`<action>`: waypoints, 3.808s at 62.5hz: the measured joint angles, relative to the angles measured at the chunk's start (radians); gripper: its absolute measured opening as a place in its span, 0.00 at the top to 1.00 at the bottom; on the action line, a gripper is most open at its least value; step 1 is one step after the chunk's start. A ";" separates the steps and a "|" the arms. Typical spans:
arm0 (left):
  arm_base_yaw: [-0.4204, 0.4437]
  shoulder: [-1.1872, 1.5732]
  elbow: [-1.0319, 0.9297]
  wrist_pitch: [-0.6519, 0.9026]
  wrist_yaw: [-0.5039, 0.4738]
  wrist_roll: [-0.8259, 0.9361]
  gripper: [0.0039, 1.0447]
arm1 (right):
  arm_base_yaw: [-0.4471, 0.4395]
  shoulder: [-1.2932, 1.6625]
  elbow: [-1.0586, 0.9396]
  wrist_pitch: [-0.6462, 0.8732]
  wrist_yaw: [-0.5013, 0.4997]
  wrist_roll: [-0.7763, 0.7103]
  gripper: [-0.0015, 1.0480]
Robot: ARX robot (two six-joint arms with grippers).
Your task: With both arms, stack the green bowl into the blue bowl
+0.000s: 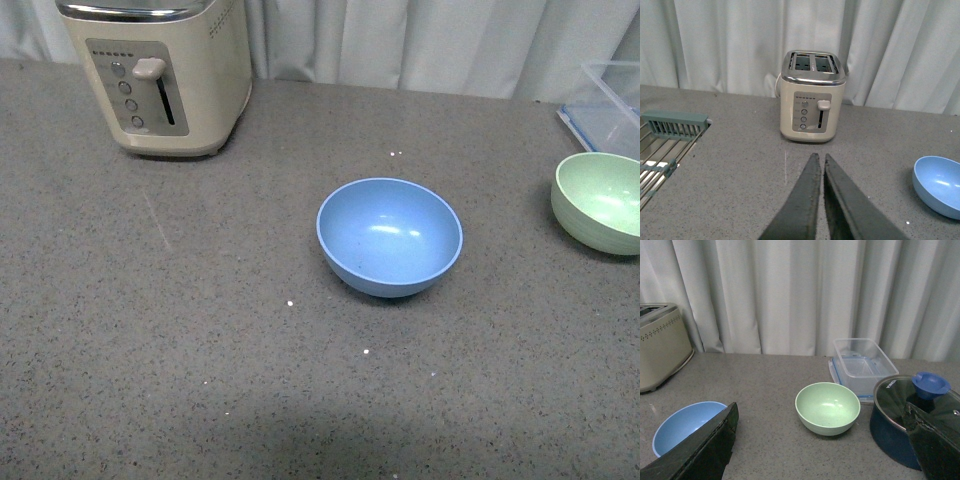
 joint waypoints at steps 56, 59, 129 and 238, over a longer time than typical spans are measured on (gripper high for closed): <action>0.000 -0.003 0.000 -0.002 -0.003 0.001 0.06 | -0.085 1.737 0.722 0.216 -0.166 -0.478 0.09; 0.000 -0.003 0.000 -0.002 -0.002 0.001 0.06 | -0.082 1.775 0.739 0.216 -0.165 -0.488 0.09; 0.000 -0.003 0.000 -0.002 -0.003 0.001 0.06 | -0.035 2.099 1.036 0.096 -0.161 -0.631 0.26; 0.000 -0.003 0.000 -0.002 -0.002 0.001 0.06 | 0.456 1.864 0.954 -0.044 -0.217 -0.829 0.98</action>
